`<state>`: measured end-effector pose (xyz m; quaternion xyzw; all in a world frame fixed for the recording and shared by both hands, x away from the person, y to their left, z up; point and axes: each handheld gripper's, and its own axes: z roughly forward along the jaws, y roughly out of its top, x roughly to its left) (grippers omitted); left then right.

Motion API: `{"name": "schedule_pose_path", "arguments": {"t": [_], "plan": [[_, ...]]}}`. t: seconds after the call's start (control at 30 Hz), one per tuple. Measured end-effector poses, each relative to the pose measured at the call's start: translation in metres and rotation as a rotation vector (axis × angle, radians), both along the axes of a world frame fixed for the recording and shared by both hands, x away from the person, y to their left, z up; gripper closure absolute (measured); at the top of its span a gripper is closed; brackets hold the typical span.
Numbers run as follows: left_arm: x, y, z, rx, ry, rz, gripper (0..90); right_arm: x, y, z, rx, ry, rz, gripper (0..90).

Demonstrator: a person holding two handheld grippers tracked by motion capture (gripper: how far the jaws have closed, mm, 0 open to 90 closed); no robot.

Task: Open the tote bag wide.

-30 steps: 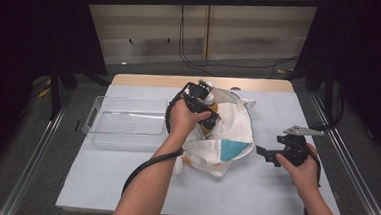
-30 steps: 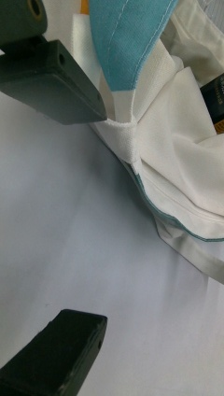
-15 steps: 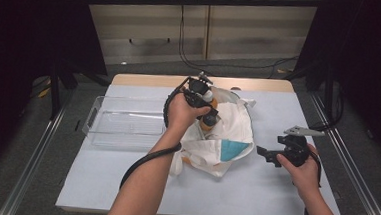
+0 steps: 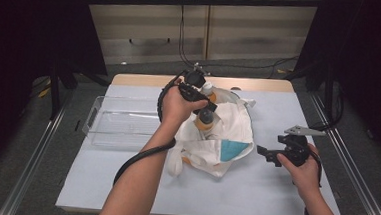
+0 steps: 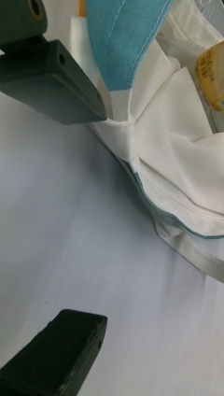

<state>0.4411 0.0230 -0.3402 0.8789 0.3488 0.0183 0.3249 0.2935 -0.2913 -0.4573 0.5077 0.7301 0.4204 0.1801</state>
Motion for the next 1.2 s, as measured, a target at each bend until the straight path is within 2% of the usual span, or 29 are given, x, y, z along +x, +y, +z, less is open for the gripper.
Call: {"name": "schedule_pose_path", "arguments": {"t": [0.13, 0.27, 0.3, 0.4, 0.6, 0.93, 1.2], "plan": [[-0.003, 0.005, 0.007, 0.009, -0.012, -0.011, 30.6, 0.0, 0.002, 0.0, 0.001, 0.004, 0.0, 3.2], [-0.006, 0.01, 0.014, 0.0, 0.002, -0.017, 30.6, -0.001, 0.003, 0.0, -0.004, 0.004, 0.001, 3.2], [-0.006, 0.012, 0.016, 0.011, 0.002, -0.031, 30.6, -0.001, 0.003, 0.0, -0.006, 0.005, 0.002, 3.2], [-0.008, 0.015, 0.02, 0.023, -0.003, -0.032, 30.6, 0.0, 0.002, -0.001, -0.005, 0.006, 0.0, 3.2], [-0.01, 0.021, 0.024, 0.029, 0.029, -0.038, 30.6, 0.0, 0.002, 0.0, -0.003, 0.003, 0.0, 3.2], [-0.012, 0.024, 0.027, 0.098, 0.071, -0.06, 30.6, 0.0, 0.001, 0.001, 0.002, -0.001, -0.001, 3.2], [-0.014, 0.026, 0.033, 0.114, 0.089, -0.073, 30.5, 0.0, 0.002, 0.002, 0.005, -0.003, -0.001, 3.2]]}}
